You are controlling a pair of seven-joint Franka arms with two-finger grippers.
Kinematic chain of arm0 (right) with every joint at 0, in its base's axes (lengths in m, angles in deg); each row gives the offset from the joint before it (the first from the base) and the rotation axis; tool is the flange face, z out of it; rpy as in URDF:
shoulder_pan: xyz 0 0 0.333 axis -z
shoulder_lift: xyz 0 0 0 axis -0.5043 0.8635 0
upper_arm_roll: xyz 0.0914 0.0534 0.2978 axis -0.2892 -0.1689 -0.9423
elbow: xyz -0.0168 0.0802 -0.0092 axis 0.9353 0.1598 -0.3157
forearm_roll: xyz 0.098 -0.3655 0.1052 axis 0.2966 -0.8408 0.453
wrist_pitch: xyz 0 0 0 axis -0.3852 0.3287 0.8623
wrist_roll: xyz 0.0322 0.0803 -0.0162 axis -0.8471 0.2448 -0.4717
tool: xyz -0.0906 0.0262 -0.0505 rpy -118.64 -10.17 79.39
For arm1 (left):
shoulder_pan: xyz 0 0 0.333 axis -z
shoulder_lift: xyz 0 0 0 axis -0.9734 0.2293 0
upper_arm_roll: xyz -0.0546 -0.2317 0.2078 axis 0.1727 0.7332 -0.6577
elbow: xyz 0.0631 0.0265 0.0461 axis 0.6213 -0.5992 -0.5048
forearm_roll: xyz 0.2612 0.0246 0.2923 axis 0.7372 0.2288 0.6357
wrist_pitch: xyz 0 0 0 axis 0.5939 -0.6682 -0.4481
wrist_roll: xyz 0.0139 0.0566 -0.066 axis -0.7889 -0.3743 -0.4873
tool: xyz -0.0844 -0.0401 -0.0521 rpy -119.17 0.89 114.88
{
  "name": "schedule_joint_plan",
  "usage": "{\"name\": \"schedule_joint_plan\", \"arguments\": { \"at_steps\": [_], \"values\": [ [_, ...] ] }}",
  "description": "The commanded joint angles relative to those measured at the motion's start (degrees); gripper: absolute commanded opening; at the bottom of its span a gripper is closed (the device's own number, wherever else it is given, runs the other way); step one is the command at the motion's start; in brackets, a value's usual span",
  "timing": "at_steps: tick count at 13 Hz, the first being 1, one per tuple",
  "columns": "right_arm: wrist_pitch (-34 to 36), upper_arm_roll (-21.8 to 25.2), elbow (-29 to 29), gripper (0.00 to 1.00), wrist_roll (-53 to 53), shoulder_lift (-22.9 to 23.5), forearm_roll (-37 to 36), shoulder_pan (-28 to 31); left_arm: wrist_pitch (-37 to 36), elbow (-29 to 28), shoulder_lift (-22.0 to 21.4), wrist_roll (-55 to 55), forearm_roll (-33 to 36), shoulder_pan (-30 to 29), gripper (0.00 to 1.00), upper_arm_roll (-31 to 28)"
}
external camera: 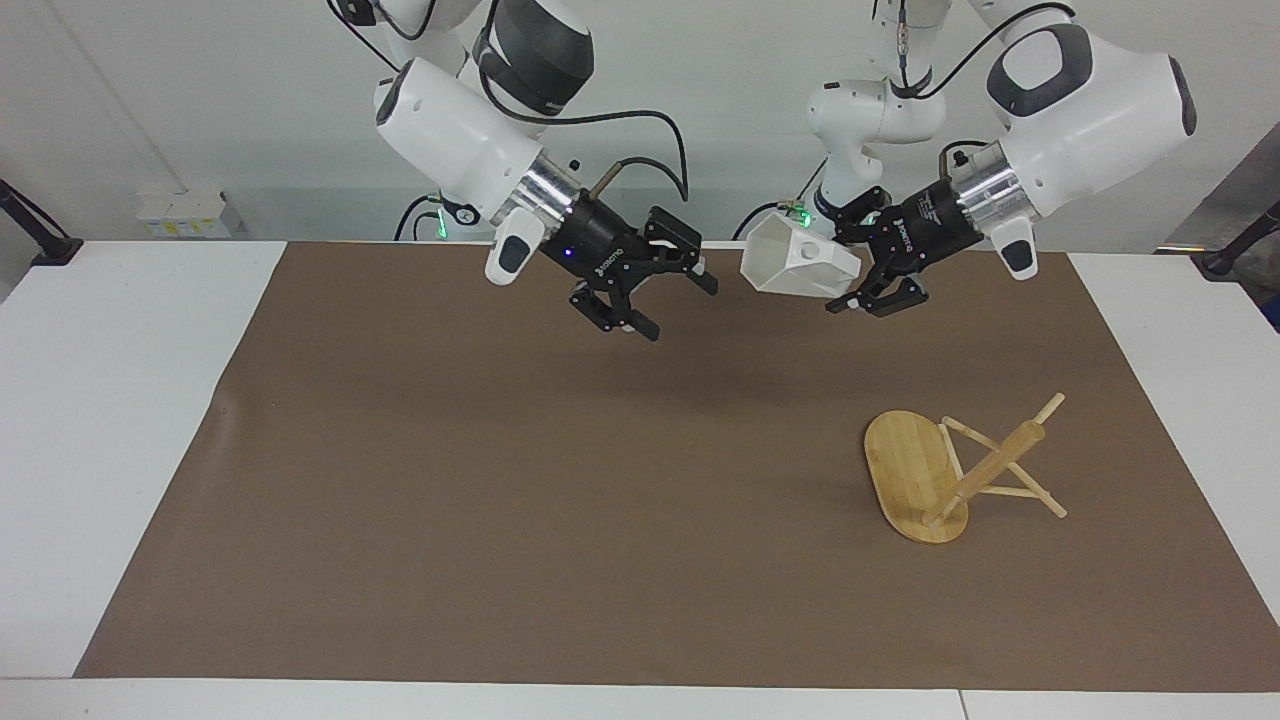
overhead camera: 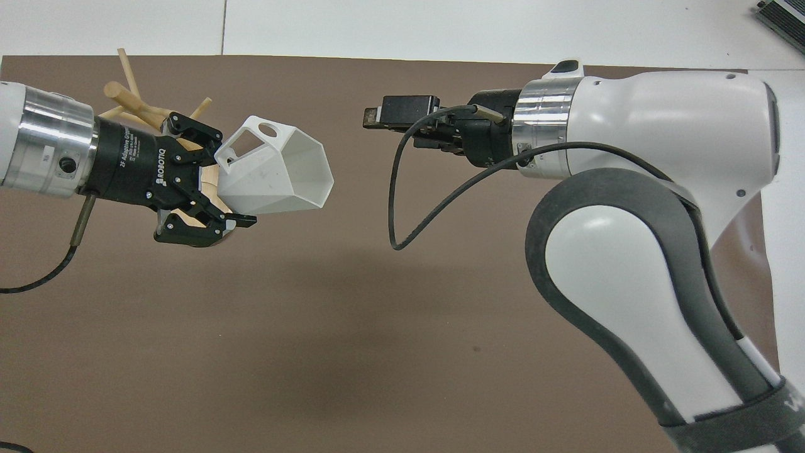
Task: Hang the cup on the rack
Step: 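Open the right gripper and withdraw it while the left gripper holds the cup, then move the cup with the left gripper onto a peg of the mug tree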
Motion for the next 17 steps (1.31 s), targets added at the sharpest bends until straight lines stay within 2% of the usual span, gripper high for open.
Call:
{"name": "schedule_joint_plan", "arguments": {
  "at_steps": [1,3,5,7,10,14,17],
  "values": [
    [0.6,-0.3,-1.3,1.00,1.4,-1.7,-0.6,0.8,-0.2,-1.8,-1.6,0.8,-1.4,0.0,0.00,-0.3],
    [2.3,-0.1,-3.3,1.00,1.1,-3.4,-1.3,3.7,-0.1,-1.9,-1.6,0.8,-1.4,-0.1,0.00,-0.5],
    [5.9,0.1,-7.1,1.00,0.9,-7.0,-3.5,8.0,0.7,-3.1,-2.2,0.5,-1.5,-0.8,0.00,-0.7],
    [11.6,0.1,-8.6,1.00,0.8,-8.2,-13.3,12.5,4.2,-5.4,-3.0,-0.1,-1.5,-1.6,0.00,-0.8],
    [22.5,0.2,-8.5,1.00,-1.2,-9.5,-31.7,17.7,10.0,-7.9,-3.6,-2.6,-1.7,-2.7,0.00,-0.8],
    [21.9,0.3,-7.9,1.00,-9.3,-11.5,-46.0,23.8,18.8,-10.6,-3.9,-10.1,-1.7,-3.5,0.00,-0.9],
    [19.0,1.8,-7.9,1.00,-9.3,-11.6,-51.8,24.1,25.5,-14.8,-5.2,-15.0,-1.7,-3.5,0.00,-0.9]
  ]
}}
